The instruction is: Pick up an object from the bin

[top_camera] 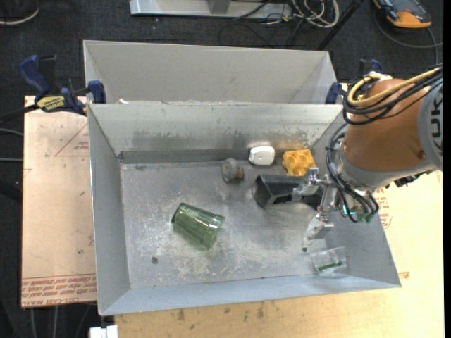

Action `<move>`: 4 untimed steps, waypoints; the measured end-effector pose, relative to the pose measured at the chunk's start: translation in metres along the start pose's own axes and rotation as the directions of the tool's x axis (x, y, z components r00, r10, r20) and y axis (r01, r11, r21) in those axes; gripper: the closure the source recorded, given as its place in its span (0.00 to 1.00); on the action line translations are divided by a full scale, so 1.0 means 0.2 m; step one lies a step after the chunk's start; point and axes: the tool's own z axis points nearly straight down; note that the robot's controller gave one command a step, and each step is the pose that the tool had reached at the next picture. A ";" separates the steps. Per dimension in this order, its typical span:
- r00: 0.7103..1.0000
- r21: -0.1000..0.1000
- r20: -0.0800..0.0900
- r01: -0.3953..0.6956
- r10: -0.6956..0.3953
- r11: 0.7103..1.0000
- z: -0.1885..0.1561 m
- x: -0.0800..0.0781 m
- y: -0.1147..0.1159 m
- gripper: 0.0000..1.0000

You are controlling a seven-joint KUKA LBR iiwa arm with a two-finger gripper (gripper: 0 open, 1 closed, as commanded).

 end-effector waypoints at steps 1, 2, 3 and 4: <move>1.000 0.001 0.008 0.002 -0.002 1.000 -0.02 -0.01 0.00 0.00; 0.998 0.002 0.017 0.067 -0.067 0.998 0.10 -0.18 -0.09 0.00; 0.966 0.004 0.009 0.260 -0.260 0.966 0.25 -0.32 -0.14 0.00; 0.936 0.007 0.012 0.353 -0.353 0.936 0.27 -0.35 -0.15 0.00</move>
Offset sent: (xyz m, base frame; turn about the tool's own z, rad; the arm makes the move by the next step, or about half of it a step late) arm 0.0802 -0.0491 -0.0669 -0.1594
